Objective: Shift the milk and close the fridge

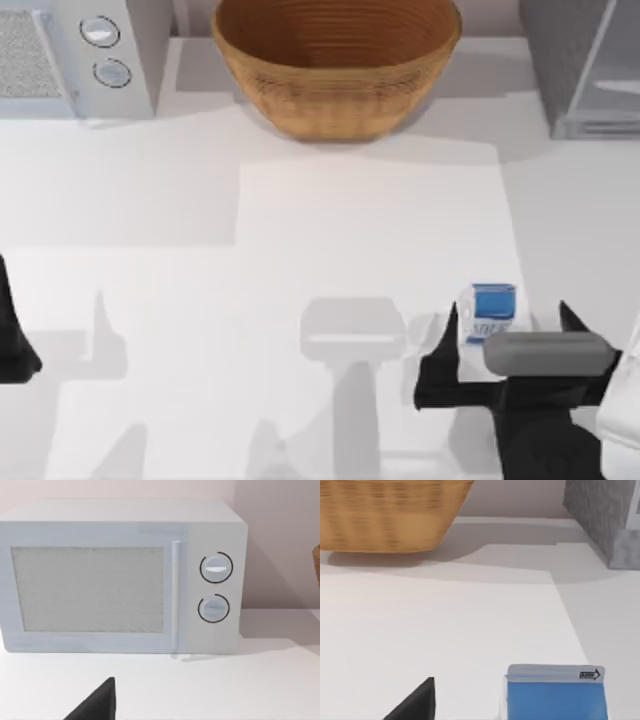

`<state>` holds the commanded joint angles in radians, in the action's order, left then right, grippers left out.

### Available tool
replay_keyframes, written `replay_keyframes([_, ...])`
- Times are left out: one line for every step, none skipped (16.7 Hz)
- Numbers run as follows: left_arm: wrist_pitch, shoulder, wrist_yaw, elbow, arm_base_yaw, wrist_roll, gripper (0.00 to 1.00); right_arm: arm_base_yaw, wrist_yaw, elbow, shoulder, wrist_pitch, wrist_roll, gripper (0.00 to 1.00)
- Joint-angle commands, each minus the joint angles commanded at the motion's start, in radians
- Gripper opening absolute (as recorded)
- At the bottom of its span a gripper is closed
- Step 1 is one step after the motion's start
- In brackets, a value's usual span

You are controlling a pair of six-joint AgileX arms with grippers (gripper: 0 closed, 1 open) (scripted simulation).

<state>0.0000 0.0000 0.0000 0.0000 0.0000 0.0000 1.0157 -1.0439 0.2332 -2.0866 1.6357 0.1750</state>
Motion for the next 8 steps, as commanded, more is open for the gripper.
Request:
replay_keyframes([0.000,0.000,0.000,0.000,0.000,0.000,1.00,0.000,-0.002,0.009,-0.046,0.035,0.007,1.00])
replay_keyframes([0.000,0.000,0.000,0.000,0.000,0.000,1.00,-0.001,-0.004,0.017,-0.082,0.063,0.013,1.00])
replay_keyframes([0.000,0.000,0.000,0.000,0.000,0.000,1.00,-0.001,-0.005,0.022,-0.106,0.083,0.017,1.00])
replay_keyframes([0.000,0.000,0.000,0.000,0.000,0.000,1.00,-0.001,-0.005,0.025,-0.120,0.094,0.019,1.00])
replay_keyframes([0.000,0.000,0.000,0.000,0.000,0.000,1.00,-0.001,-0.006,0.026,-0.124,0.098,0.020,1.00])
replay_keyframes([0.000,0.000,0.000,0.000,0.000,0.000,1.00,-0.001,-0.006,0.026,-0.124,0.098,0.020,1.00])
replay_keyframes([0.000,0.000,0.000,0.000,0.000,0.000,1.00,-0.001,-0.006,0.026,-0.124,0.098,0.020,1.00])
replay_keyframes([0.000,0.000,0.000,0.000,0.000,0.000,1.00,-0.001,-0.006,0.026,-0.124,0.098,0.020,1.00])
